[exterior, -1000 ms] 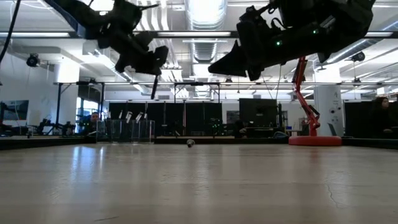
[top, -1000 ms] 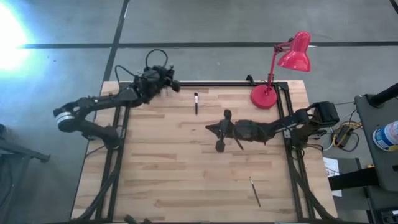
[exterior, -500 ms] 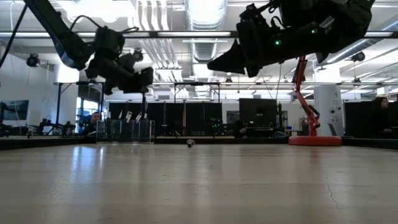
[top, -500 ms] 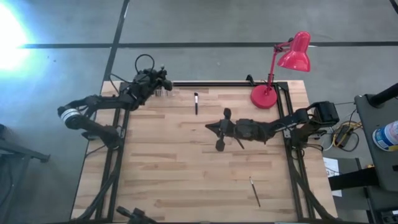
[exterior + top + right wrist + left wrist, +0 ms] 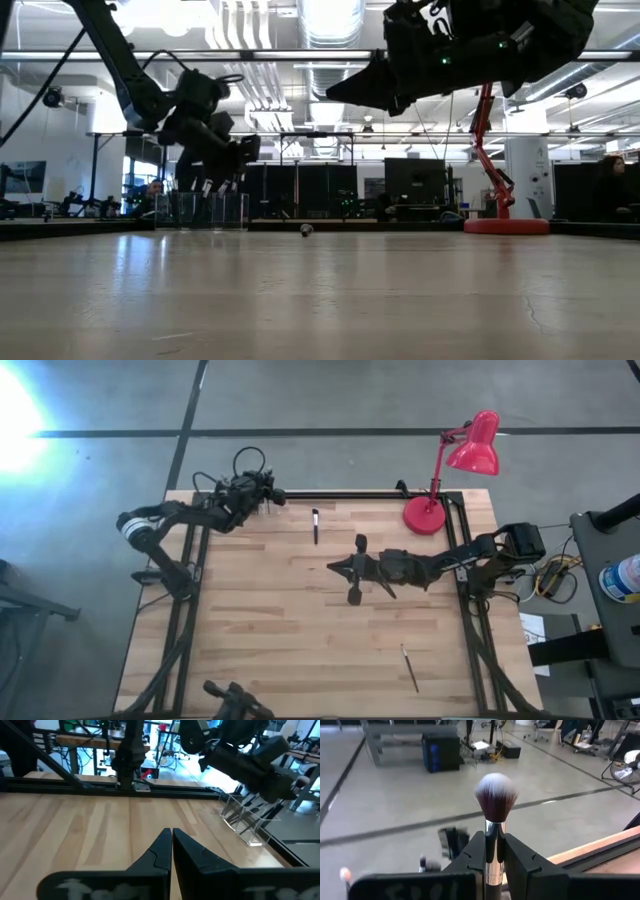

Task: Pick & Place Makeup Brushes
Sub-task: Put the blush brush into the transparent organizer, then put the eyeshadow brush into the transparent organizer

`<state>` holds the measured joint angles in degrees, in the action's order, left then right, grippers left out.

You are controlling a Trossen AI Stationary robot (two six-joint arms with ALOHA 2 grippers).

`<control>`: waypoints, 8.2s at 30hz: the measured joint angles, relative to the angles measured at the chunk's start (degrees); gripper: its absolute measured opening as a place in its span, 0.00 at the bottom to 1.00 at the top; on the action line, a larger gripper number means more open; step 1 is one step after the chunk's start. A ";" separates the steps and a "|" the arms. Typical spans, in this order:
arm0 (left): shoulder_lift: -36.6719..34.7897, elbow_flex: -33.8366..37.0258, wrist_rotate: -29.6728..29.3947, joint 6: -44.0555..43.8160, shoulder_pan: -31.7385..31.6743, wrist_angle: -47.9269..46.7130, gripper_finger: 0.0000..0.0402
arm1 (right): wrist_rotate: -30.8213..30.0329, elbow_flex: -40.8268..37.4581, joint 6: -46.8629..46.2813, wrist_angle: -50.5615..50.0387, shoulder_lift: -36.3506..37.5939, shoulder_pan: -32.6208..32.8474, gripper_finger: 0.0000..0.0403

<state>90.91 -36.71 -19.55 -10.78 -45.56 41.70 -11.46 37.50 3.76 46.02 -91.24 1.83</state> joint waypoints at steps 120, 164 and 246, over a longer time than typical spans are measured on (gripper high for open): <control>-13.33 20.13 4.87 -5.71 39.84 8.36 0.01 | 2.32 21.49 -88.51 -90.18 -12.22 42.14 0.13; 6.65 4.69 24.08 3.74 48.46 34.86 0.25 | -7.33 1.17 -3.47 -1.41 8.08 13.20 0.03; -1.64 -3.81 0.57 -1.33 -1.92 -11.29 0.03 | -13.53 -8.02 3.31 -10.17 17.68 4.92 0.03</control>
<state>89.27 -40.51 -18.98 -12.11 -47.48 30.41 -24.99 29.47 7.07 35.85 -73.56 6.74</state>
